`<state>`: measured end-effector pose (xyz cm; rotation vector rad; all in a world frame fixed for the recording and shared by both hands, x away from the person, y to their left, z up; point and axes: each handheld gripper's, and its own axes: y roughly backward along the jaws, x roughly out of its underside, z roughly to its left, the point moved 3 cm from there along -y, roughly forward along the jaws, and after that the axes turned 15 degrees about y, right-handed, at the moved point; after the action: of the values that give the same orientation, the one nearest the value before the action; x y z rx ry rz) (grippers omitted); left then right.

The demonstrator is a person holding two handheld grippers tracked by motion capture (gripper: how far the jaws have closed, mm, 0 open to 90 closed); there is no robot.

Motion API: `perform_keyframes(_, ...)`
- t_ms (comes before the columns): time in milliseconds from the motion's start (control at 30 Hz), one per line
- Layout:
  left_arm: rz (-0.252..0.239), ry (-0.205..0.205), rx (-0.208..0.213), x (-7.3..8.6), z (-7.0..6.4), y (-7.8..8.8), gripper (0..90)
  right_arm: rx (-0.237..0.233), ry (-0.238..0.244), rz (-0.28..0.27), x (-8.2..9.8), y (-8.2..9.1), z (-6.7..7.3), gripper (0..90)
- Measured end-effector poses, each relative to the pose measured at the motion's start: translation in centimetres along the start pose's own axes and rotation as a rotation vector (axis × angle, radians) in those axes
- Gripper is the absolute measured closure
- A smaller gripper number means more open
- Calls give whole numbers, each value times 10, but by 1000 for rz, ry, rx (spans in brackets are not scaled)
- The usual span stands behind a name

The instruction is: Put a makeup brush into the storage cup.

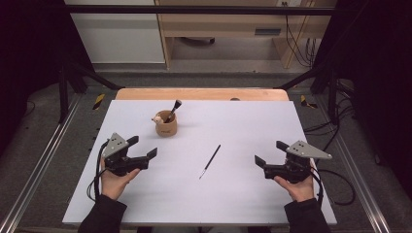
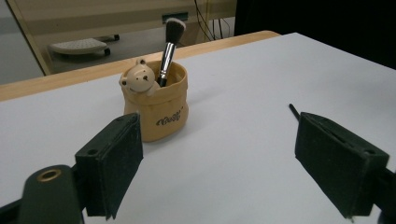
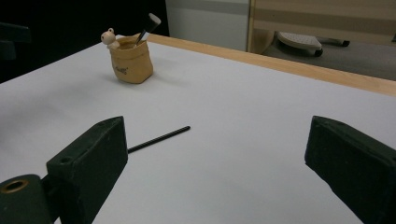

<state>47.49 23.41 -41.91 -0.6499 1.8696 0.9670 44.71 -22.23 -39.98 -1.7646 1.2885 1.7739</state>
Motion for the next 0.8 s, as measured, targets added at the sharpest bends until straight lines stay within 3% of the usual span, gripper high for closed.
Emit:
perform_keyframes(100,12,-11,-15,3,2,5,133,-3,-1,0,0,-1,1,63)
perform_keyframes(267,-2,-5,0,4,2,14,123,-4,1,3,0,-2,2,63)
perform_keyframes(500,6,-44,-4,8,2,26,111,5,-5,-2,0,1,0,63)
perform_keyframes(800,3,-41,-13,11,6,29,107,16,-8,-4,1,4,-3,62)
